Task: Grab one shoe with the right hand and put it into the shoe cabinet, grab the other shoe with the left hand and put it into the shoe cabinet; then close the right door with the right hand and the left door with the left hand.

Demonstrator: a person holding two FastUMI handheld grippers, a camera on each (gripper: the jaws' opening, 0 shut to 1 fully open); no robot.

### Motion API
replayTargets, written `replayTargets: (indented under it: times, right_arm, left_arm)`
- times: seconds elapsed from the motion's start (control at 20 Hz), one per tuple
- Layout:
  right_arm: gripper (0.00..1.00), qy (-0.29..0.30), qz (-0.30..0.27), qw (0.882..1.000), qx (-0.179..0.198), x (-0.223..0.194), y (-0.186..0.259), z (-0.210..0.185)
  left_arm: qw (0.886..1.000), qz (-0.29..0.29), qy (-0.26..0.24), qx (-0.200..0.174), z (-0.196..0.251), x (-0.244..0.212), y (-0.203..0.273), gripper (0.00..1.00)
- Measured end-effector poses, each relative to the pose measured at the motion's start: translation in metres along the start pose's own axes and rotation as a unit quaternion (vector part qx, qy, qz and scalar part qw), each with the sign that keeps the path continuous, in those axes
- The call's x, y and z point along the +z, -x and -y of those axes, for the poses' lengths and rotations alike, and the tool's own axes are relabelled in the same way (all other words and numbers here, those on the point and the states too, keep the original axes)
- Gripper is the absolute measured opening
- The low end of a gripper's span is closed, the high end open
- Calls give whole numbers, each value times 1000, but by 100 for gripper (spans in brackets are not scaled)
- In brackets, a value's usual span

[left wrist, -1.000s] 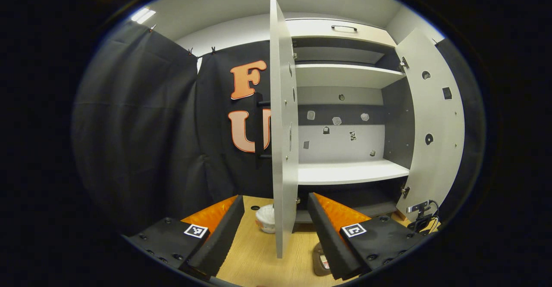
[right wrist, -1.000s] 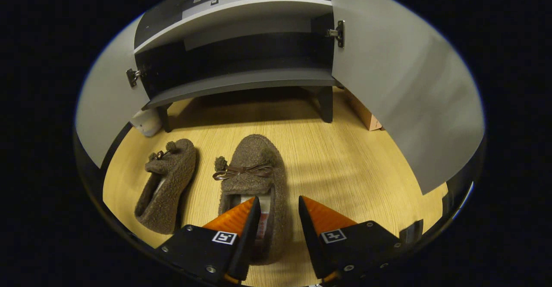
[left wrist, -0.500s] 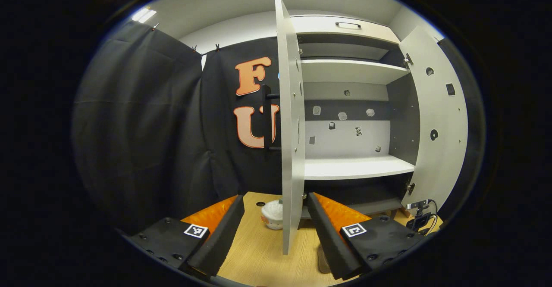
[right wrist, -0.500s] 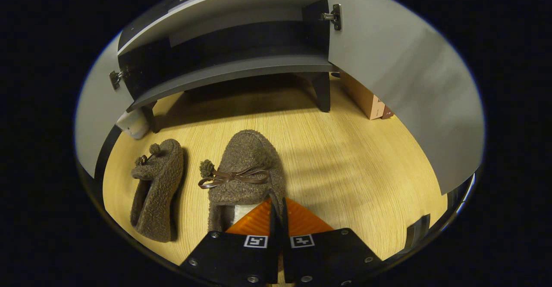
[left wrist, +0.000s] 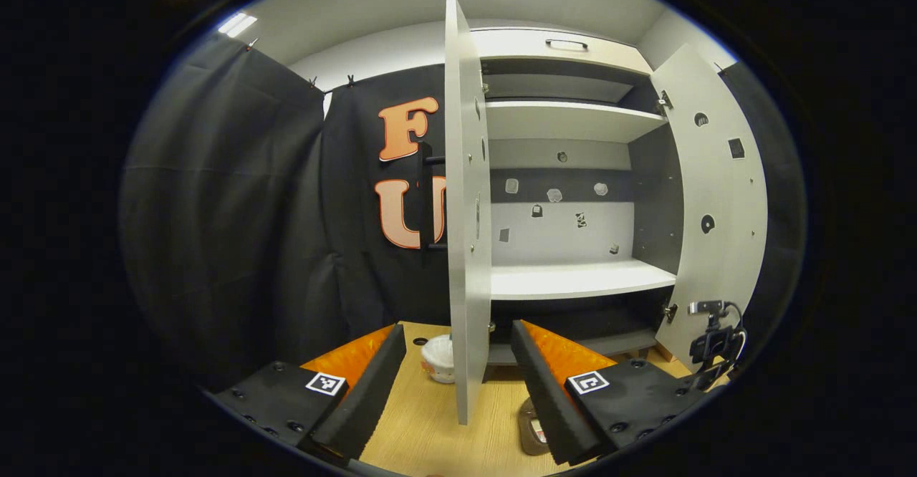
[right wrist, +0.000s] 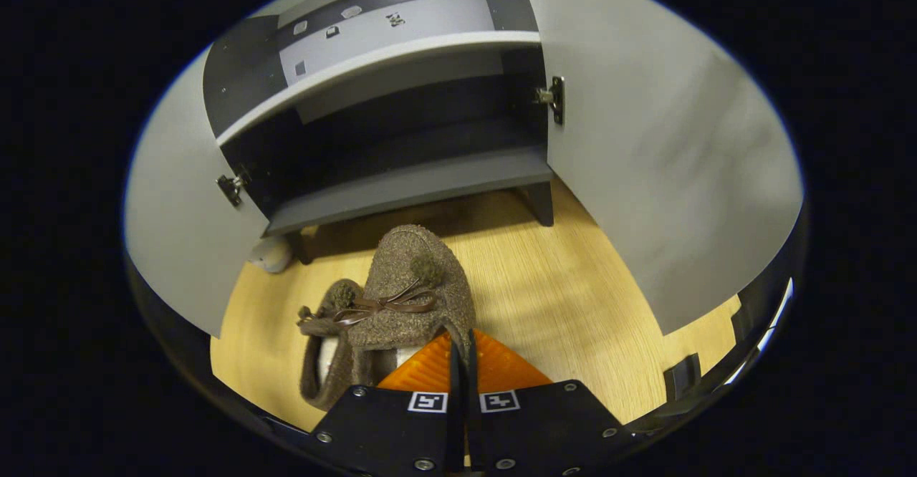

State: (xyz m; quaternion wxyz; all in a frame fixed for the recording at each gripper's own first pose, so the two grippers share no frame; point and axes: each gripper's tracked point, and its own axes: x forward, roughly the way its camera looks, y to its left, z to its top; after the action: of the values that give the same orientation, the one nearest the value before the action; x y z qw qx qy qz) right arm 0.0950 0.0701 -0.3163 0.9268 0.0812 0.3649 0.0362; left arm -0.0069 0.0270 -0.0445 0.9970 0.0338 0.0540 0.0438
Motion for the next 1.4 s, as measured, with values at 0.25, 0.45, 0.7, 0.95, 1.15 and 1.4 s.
replayTargets:
  times: [0.25, 0.45, 0.7, 0.95, 1.15, 1.4]
  right_arm:
    - [2, 8, 56, 998, 35, 82, 61, -36]
    - [2, 20, 93, 993, 69, 163, 90, -69]
    - [2, 27, 161, 983, 82, 282, 105, -102]
    - [2, 34, 208, 975, 69, 362, 106, -114]
    - [2, 35, 214, 975, 40, 420, 54, -111]
    - [1, 15, 183, 983, 0, 456, -21, -96]
  left_arm:
    - [1000, -7, 2, -23, 8, -9, -6, 97]
    - [999, -7, 1, -39, 16, -14, -9, 99]
    - [999, 2, -11, -39, 16, -12, -14, 97]
    - [999, 2, -9, -40, 18, -12, -23, 97]
    - [999, 3, -12, -34, 14, -12, -31, 97]
    - [1000, -1, -8, -30, 13, -14, -44, 97]
